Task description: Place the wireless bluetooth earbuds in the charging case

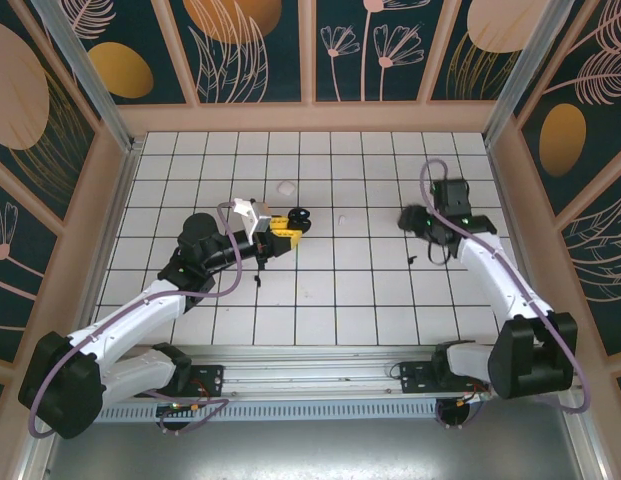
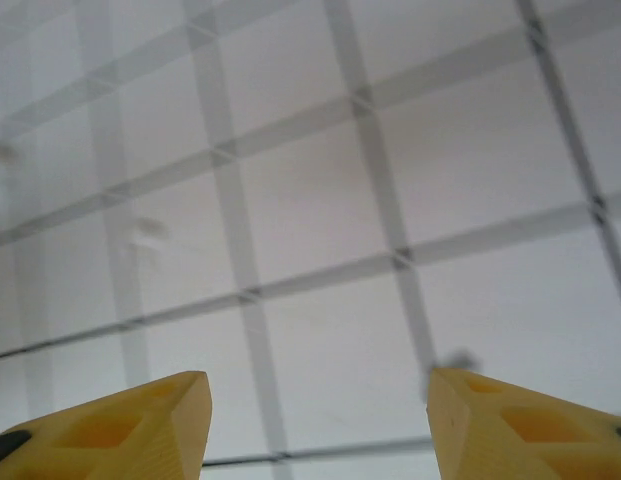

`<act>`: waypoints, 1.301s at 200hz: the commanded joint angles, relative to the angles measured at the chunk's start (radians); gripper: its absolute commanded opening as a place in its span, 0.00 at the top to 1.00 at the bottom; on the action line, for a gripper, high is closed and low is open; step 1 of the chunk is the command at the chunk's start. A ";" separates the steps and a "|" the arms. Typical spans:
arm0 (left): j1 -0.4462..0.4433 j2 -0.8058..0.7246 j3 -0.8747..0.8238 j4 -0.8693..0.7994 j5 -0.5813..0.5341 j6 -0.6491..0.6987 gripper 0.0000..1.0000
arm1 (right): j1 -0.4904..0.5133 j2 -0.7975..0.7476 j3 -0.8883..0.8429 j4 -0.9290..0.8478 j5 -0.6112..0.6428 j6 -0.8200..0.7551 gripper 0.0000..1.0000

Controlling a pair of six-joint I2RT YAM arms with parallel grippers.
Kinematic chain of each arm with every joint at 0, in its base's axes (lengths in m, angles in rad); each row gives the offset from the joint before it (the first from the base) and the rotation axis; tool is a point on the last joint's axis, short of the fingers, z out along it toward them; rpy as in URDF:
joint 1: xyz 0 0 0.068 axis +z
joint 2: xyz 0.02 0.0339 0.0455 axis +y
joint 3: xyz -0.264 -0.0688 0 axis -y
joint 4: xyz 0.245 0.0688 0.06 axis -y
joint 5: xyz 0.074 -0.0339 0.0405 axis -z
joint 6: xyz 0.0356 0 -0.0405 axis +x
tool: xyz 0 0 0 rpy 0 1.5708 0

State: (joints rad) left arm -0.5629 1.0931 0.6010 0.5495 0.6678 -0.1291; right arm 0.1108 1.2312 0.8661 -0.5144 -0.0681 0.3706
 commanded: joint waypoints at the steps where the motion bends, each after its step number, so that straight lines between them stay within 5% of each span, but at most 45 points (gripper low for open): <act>1: -0.004 0.001 -0.006 0.041 0.007 0.027 1.00 | -0.082 -0.062 -0.092 0.001 0.013 0.012 0.43; 25: -0.004 0.013 -0.005 0.044 0.013 0.029 1.00 | -0.169 -0.021 -0.162 0.118 -0.174 -0.044 0.47; 45: -0.003 0.020 -0.004 0.042 0.016 0.027 1.00 | -0.205 0.032 -0.169 0.180 -0.252 -0.049 0.62; 116: -0.005 0.017 -0.022 0.048 0.015 0.014 1.00 | -0.208 0.333 -0.033 0.120 -0.211 -0.088 0.93; 177: -0.004 0.004 -0.040 0.033 0.006 0.036 1.00 | -0.158 0.230 -0.119 0.078 -0.137 -0.033 0.96; 260: -0.004 -0.004 -0.038 0.003 0.003 0.057 1.00 | -0.040 0.345 -0.067 0.062 -0.180 -0.020 0.99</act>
State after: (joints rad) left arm -0.5629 1.1095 0.5652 0.5560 0.6704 -0.1005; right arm 0.0360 1.5452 0.7628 -0.4221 -0.2333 0.3290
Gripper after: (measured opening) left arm 0.167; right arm 0.043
